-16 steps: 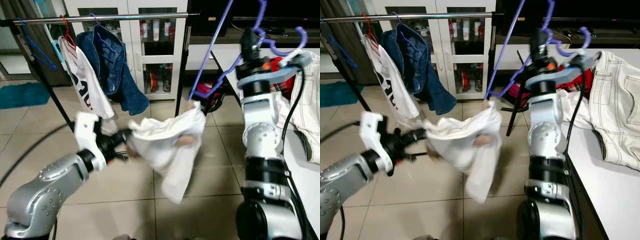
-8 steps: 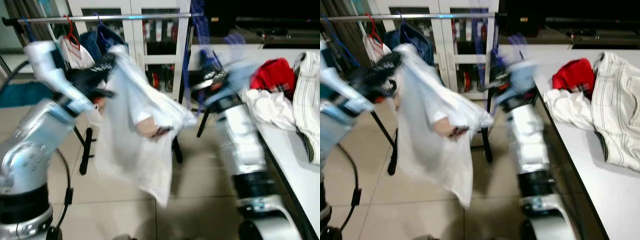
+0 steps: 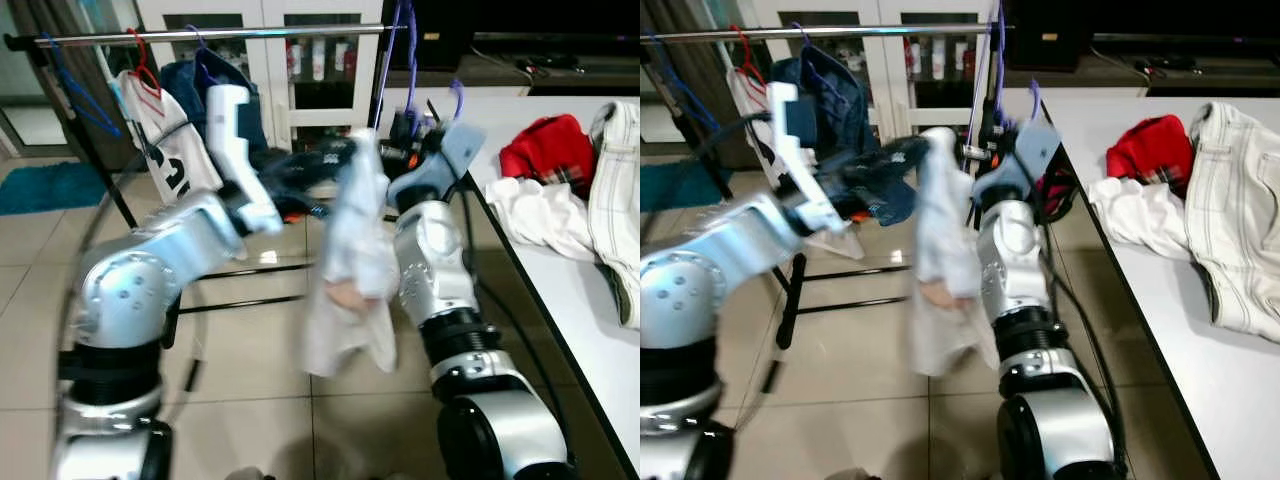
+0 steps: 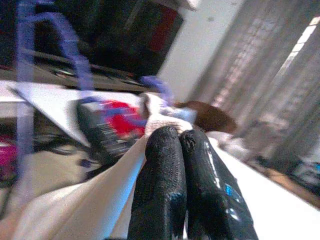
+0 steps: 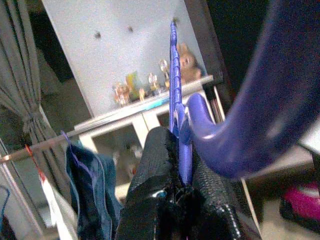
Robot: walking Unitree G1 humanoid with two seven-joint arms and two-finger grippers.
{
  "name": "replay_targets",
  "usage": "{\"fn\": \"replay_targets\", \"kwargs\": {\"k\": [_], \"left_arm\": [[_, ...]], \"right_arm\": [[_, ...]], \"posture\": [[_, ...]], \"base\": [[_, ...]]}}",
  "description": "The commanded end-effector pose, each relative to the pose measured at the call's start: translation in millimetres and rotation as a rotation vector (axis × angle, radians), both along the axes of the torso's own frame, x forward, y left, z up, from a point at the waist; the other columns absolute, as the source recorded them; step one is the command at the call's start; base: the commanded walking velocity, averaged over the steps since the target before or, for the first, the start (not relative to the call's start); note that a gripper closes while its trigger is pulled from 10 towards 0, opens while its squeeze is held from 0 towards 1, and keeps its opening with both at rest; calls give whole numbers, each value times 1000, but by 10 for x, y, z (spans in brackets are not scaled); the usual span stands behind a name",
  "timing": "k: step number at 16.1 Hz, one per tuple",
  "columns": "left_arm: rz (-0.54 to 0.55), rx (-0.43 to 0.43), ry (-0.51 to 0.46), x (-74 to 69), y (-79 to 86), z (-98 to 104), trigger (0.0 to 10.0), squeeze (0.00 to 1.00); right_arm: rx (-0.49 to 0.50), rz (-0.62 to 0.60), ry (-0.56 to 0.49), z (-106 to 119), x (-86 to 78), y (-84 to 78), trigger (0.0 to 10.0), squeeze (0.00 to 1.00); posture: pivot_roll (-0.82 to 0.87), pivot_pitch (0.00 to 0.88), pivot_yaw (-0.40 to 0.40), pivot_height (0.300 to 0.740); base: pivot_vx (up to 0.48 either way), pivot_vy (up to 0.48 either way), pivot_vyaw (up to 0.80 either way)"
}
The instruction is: Hang hanger
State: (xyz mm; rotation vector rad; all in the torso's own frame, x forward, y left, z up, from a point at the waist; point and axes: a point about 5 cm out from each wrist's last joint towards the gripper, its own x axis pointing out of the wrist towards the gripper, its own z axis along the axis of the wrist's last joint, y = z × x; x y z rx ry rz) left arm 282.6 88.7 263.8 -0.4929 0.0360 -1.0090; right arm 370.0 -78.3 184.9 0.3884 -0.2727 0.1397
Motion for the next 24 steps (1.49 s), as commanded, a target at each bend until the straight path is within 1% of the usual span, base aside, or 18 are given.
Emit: {"fn": "replay_targets", "kwargs": {"k": [1,3,5,6,7,8,9,10,12,13,14,16,17,18,20,21,23,24], "left_arm": [[-37,-33,-11,-34,-64,93,0,0],[-63,-59,5,-48,-107,102,0,0],[-91,-48,31,-94,-102,60,0,0],[-91,-57,69,-129,-54,11,0,0],[-90,-60,74,-132,-50,8,0,0],[-92,-7,91,-177,-3,-92,0,0],[-93,8,97,-191,10,-120,0,0],[-27,161,150,-220,140,-394,0,0],[25,284,214,-284,273,-650,0,0],[42,301,228,-290,300,-695,0,0],[117,355,267,-296,411,-842,0,0],[147,378,278,-300,455,-892,0,0],[211,400,271,-329,555,-958,0,0],[330,423,226,-408,733,-1020,0,0],[419,401,209,-445,832,-1021,0,0],[486,374,220,-468,899,-1034,0,0],[563,370,200,-471,899,-1123,0,0],[616,444,137,-462,882,-1194,9373,0]], "right_arm": [[9,47,28,4,34,119,0,0],[42,61,62,-71,40,177,0,0],[183,108,5,26,62,191,0,0],[324,158,-49,170,114,137,0,0],[335,163,-51,179,121,133,0,0],[426,223,-79,287,156,93,0,0],[451,241,-89,319,165,82,0,0],[590,281,-158,516,202,-80,0,0],[704,320,-242,712,220,-275,0,0],[703,325,-260,745,220,-307,0,0],[631,333,-296,807,194,-382,0,0],[591,333,-305,820,181,-404,0,0],[469,321,-287,757,115,-475,0,0],[224,290,-199,544,-72,-596,0,0],[94,281,-120,382,-232,-658,0,0],[10,287,-59,263,-369,-682,0,0],[-173,302,148,-223,-738,-671,0,0],[-273,296,292,-473,-882,-661,10000,0]], "posture": [[16,0,61,740],[20,0,62,740],[20,0,62,740],[19,0,61,740],[19,0,61,740],[12,0,64,740],[12,0,64,740],[2,0,58,740],[-4,0,53,740],[-5,0,52,740],[-19,0,51,740],[-19,0,51,740],[-33,0,42,740],[-48,0,37,740],[-61,0,33,740],[-65,0,29,740],[-71,0,21,740],[-80,0,21,740]], "base": [[0,0,0],[0,0,0],[0,0,0],[0,0,0],[0,0,0],[0,0,0],[0,0,0],[0,0,0],[0,0,0],[0,0,0],[0,0,0],[0,0,0],[0,0,0],[0,0,0],[0,0,0],[0,0,0],[0,0,0],[0,0,0]]}}
